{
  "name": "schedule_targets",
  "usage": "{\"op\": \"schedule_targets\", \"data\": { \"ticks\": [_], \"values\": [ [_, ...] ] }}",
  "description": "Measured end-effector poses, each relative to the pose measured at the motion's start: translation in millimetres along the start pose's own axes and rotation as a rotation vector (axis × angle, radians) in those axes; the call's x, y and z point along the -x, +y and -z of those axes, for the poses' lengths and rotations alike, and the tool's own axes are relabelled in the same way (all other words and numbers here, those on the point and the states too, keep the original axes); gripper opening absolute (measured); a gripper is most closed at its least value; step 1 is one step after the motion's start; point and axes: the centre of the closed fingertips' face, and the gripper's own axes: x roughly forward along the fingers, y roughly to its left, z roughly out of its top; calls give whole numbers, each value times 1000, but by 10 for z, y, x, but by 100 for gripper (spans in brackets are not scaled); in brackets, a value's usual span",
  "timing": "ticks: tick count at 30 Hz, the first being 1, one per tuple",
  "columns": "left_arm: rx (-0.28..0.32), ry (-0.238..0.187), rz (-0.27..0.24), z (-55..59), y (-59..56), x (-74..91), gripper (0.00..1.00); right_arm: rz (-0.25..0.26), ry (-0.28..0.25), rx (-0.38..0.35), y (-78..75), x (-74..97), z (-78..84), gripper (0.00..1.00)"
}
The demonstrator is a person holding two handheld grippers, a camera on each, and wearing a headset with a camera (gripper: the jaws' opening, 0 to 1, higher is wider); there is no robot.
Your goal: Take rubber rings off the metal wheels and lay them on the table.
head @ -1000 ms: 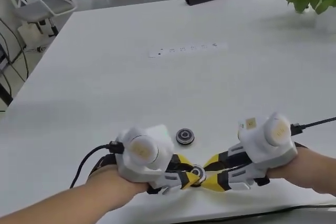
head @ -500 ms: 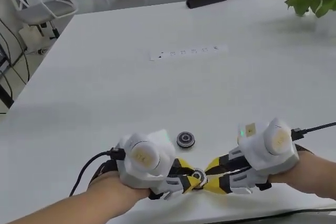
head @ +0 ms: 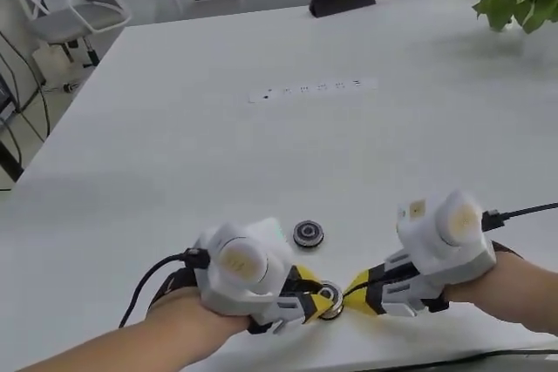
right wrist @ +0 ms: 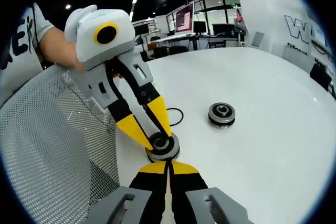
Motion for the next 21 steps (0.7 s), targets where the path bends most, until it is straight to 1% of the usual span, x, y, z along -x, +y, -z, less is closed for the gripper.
{"op": "schedule_targets", "data": {
  "ticks": [5, 7, 11, 14, 17, 19, 20, 21],
  "values": [
    [-1, 1, -6, -10, -4, -12, 7, -7, -31, -188, -20, 37, 9, 0],
    [-2, 2, -7, -12, -5, -14, 7, -9, -46, -251, -36, 51, 8, 0],
    [0, 0, -7, -14, -2, -20, 7, -14, -65, -291, -42, 77, -8, 0],
    [2, 0, -7, -17, -4, -25, 7, -13, -67, -283, -39, 77, -8, 0],
    [3, 0, -7, -16, -2, -25, 7, -17, -74, -309, -45, 76, -17, 0],
    [3, 0, -8, -16, 0, -26, 7, -20, -84, -342, -51, 84, -25, 0],
    [3, 0, -8, -15, 0, -26, 7, -3, -101, -352, -85, 99, -46, 0],
    [3, 0, -8, -16, 0, -27, 7, -17, -130, -406, -96, 125, -93, 0]
  ]
}}
